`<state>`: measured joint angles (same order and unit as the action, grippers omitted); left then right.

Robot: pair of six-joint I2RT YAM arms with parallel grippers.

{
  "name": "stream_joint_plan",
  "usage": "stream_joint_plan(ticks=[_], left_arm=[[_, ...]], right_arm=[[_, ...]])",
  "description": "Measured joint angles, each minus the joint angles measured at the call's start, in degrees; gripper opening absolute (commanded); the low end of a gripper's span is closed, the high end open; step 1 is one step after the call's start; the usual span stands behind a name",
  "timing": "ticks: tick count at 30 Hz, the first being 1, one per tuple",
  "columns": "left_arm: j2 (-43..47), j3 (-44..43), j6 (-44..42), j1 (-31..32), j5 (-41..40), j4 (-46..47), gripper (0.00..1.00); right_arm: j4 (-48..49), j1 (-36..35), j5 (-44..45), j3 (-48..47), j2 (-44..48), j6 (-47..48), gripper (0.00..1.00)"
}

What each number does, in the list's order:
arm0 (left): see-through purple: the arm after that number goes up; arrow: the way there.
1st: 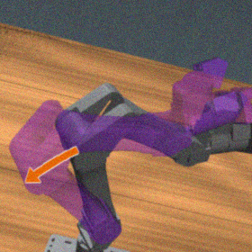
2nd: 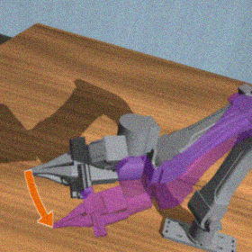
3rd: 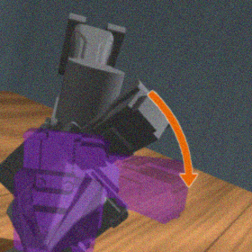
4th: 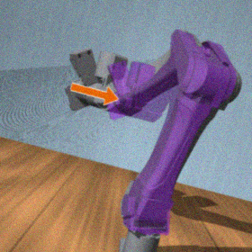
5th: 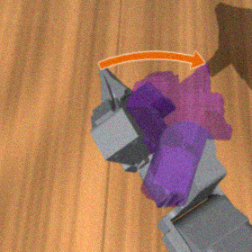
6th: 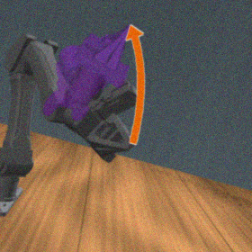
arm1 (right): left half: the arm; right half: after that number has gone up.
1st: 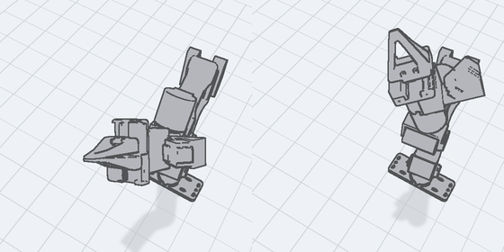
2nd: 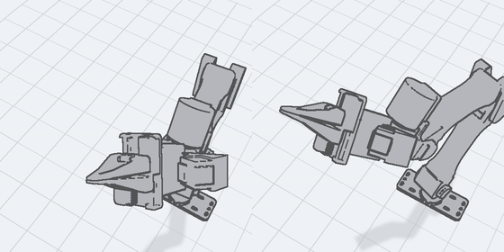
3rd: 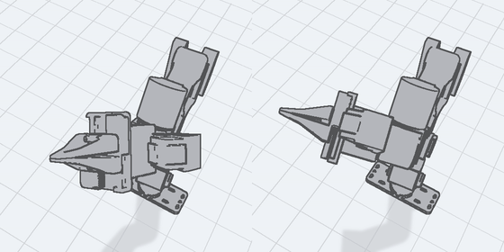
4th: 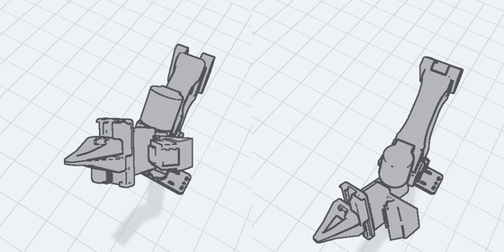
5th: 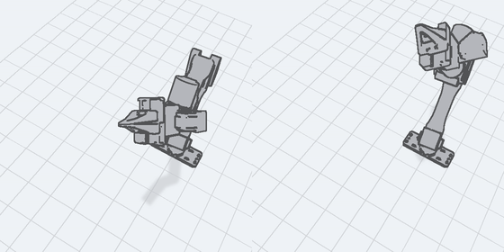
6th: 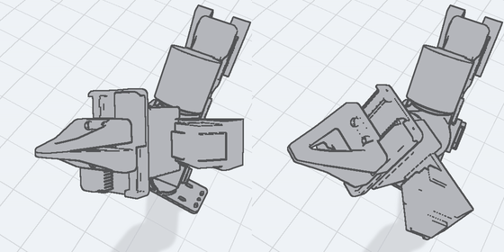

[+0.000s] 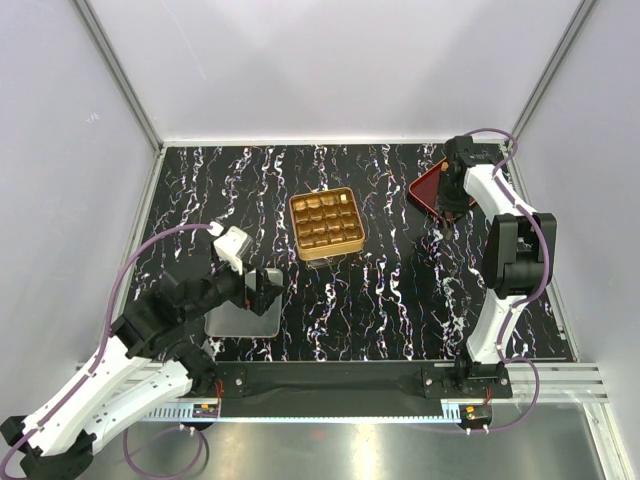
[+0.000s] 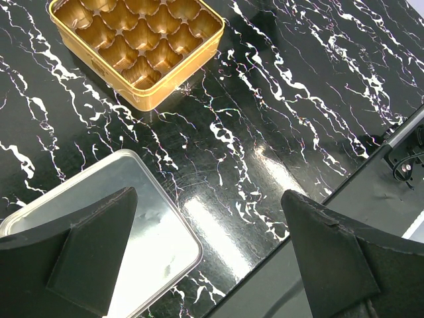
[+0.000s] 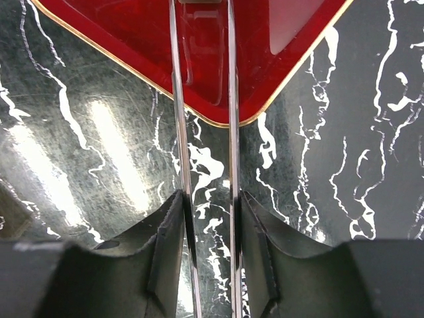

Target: Pack the chocolate

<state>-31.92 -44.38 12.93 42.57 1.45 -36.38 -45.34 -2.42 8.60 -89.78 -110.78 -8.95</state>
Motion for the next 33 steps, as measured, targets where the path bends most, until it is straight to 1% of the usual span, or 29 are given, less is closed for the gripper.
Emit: stream_joint_plan(ticks=[13,24,28,33], left_arm=[[0.0,0.0,0.0,0.0,-0.2,0.0,0.99],[0.0,0.0,0.0,0.0,-0.3,0.0,0.99],[0.0,0.0,0.0,0.0,-0.4,0.0,0.99],[0.0,0.0,0.0,0.0,-0.4,0.0,0.99]], right_arm=[[-4.2,-0.3,0.9,-4.6,0.1,0.1,0.34],[-7.2,-2.6,0.9,-8.5,0.2,-0.1,0.32],[-8.9,-5.3,0.6,-10.8,0.2,-0.6,0.32],[-9.9,-11.9,-1.6,-15.0,0.8,-2.3,0.32]])
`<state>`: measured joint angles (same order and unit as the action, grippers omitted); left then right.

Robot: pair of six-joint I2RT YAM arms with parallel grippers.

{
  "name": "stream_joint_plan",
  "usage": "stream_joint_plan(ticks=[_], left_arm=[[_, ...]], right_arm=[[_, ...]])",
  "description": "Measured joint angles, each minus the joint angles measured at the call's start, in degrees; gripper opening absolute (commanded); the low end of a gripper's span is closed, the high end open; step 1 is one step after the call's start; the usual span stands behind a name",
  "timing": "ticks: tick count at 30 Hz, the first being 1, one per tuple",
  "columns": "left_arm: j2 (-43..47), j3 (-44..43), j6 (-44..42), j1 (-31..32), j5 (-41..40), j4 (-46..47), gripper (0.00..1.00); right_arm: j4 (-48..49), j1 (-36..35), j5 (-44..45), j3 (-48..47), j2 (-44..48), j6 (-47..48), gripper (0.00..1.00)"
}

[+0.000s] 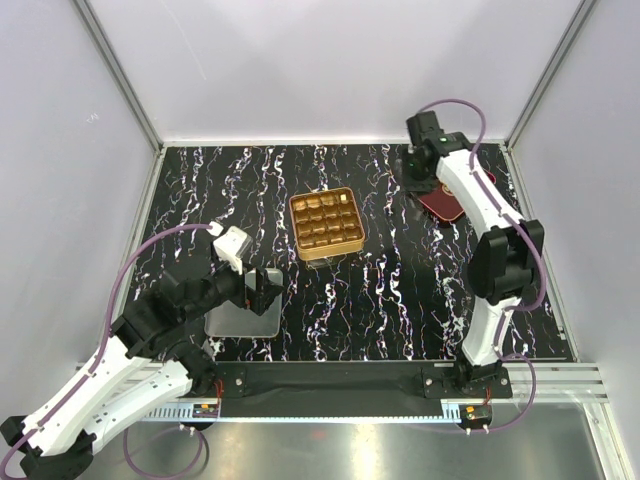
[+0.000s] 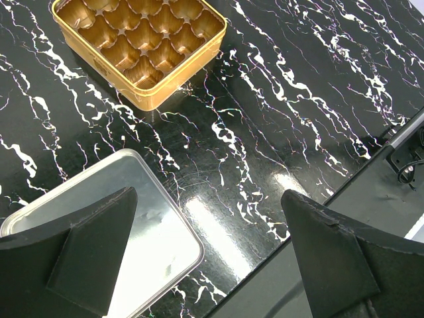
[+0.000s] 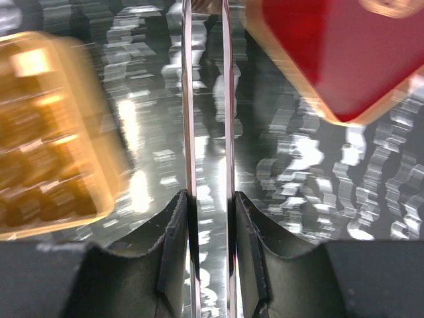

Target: Pack the chocolate

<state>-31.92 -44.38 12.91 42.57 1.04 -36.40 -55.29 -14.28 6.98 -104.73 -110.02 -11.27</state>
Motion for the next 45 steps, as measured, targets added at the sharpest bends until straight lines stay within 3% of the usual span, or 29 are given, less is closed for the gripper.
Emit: stream_joint_plan(ticks=[8,13,25,45], left_arm=[[0.1,0.0,0.0,0.0,-0.1,0.0,0.99],[0.4,0.0,0.0,0.0,-0.2,0.0,0.99],[1.1,0.0,0.0,0.0,-0.2,-0.1,0.99],[1.1,0.0,0.0,0.0,-0.2,-0.1,0.99]], right_arm=[[0.9,-14.0,-3.9,-1.6,1.5,-3.6,0.32],[2.1,-19.2,-4.7,-1.6,1.5,-5.0,0.31],[6.1,-20.4,-3.9,-1.5,-2.0,-5.0,0.33],[7.4,-21.9,0.5,-1.0,-4.6,-4.8,0.43]])
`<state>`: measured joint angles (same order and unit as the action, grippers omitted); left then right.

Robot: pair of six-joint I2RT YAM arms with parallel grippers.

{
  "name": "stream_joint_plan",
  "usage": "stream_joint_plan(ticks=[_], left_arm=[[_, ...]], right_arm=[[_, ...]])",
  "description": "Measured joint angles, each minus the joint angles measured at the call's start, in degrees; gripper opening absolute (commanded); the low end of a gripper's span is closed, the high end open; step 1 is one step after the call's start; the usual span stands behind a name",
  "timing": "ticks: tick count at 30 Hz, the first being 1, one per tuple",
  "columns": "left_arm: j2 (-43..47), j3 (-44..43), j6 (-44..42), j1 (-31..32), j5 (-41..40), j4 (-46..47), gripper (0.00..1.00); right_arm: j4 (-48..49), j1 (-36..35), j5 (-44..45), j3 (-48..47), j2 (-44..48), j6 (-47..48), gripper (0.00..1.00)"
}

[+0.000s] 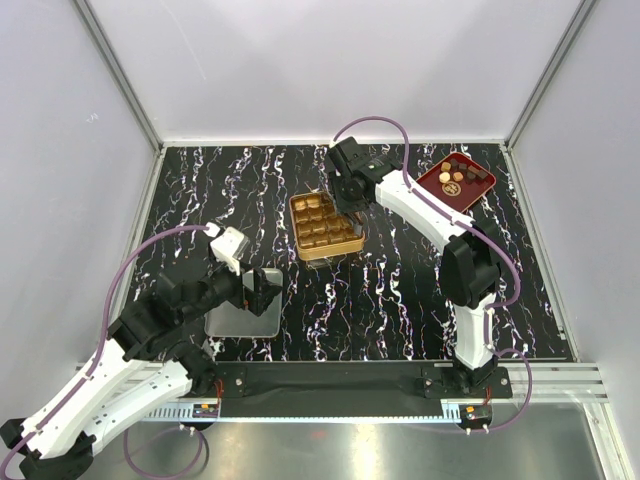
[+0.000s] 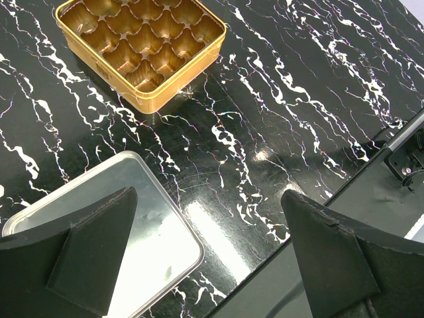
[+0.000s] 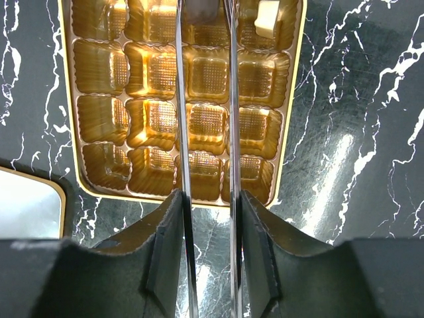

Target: Pack the chocolate

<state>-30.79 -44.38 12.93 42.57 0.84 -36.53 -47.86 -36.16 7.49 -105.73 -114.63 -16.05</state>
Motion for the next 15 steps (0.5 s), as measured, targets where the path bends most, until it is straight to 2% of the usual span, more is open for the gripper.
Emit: stream_joint_plan(ticks=[9,15], left_arm=[[0.0,0.0,0.0,0.0,0.0,0.0,0.99],[0.0,0.0,0.0,0.0,0.0,0.0,0.99]], right_arm=[[-0.6,-0.3,1.5,-0.1,0.0,0.1,0.45],[-3.5,-0.4,4.6,-3.5,0.2,0.9,0.45]])
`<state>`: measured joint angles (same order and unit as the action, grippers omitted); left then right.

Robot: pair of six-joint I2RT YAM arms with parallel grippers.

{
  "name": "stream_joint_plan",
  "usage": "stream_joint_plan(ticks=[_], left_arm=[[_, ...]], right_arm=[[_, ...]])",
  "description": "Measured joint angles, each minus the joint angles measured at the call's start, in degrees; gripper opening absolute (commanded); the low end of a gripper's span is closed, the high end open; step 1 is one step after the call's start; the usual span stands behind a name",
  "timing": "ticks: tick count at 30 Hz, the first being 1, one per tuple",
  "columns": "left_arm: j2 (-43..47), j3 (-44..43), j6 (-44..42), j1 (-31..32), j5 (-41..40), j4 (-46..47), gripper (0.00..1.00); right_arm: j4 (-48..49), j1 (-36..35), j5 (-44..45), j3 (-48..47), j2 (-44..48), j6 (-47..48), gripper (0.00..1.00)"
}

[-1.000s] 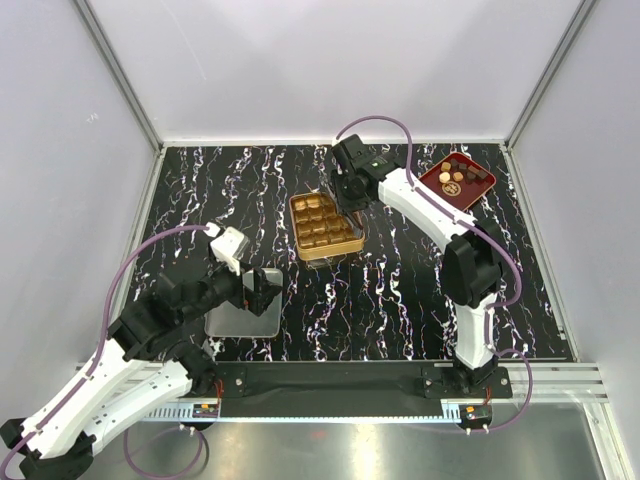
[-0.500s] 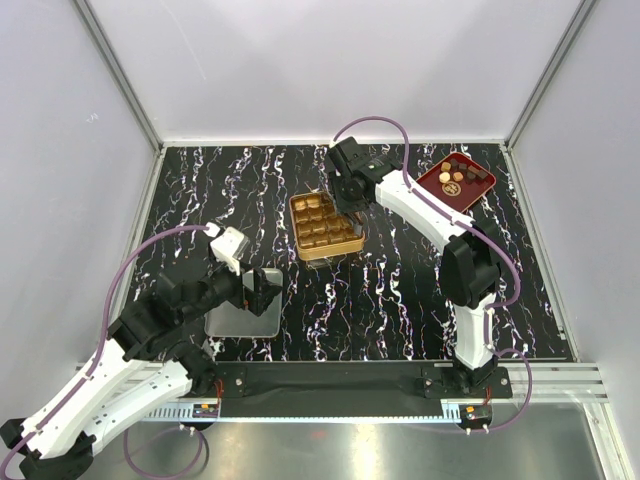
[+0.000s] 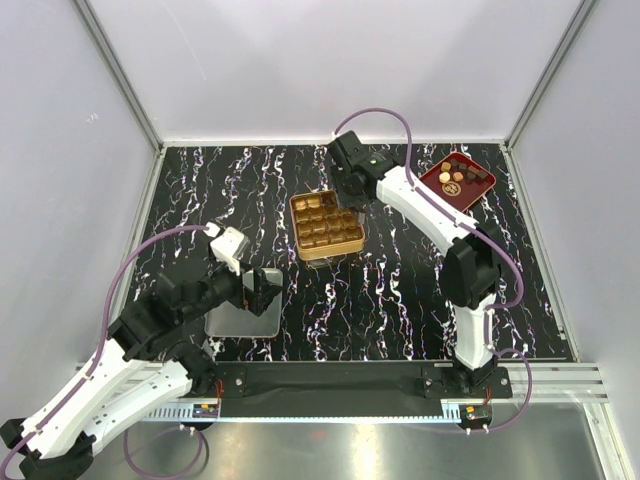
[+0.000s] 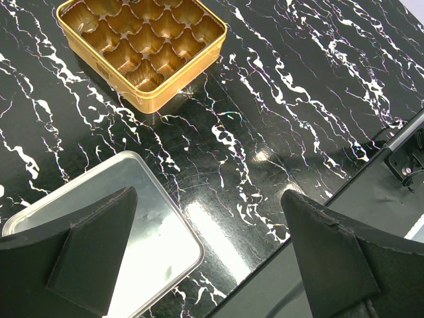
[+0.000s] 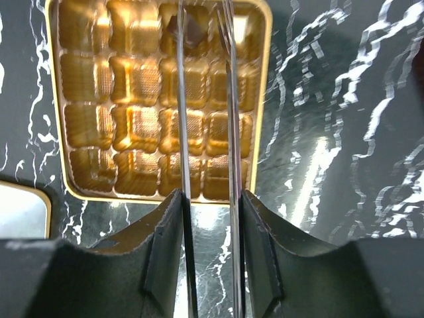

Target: Pack the chocolate

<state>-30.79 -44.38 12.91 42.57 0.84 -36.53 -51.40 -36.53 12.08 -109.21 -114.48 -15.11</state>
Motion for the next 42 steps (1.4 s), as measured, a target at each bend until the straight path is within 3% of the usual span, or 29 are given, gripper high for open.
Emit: stream_joint_plan(ticks=[7,19,26,42], left_arm=[[0.0,0.0,0.0,0.0,0.0,0.0,0.99],[0.4,0.0,0.0,0.0,0.0,0.0,0.99],[0.4,0.0,0.0,0.0,-0.7,0.0,0.99],[0.4,0.0,0.0,0.0,-0.9,0.0,0.99]], right_arm=[[-1.9,3.9,1.6,-2.1,2.7,1.5,0.46],[-1.1,26.4,2.5,-2.1,5.1,2.6,0.52],[-0.1,27.9,2.4,0.6,2.4,2.9,0.57],[3.1,31.0,4.6,9.5,1.2,4.0,0.57]])
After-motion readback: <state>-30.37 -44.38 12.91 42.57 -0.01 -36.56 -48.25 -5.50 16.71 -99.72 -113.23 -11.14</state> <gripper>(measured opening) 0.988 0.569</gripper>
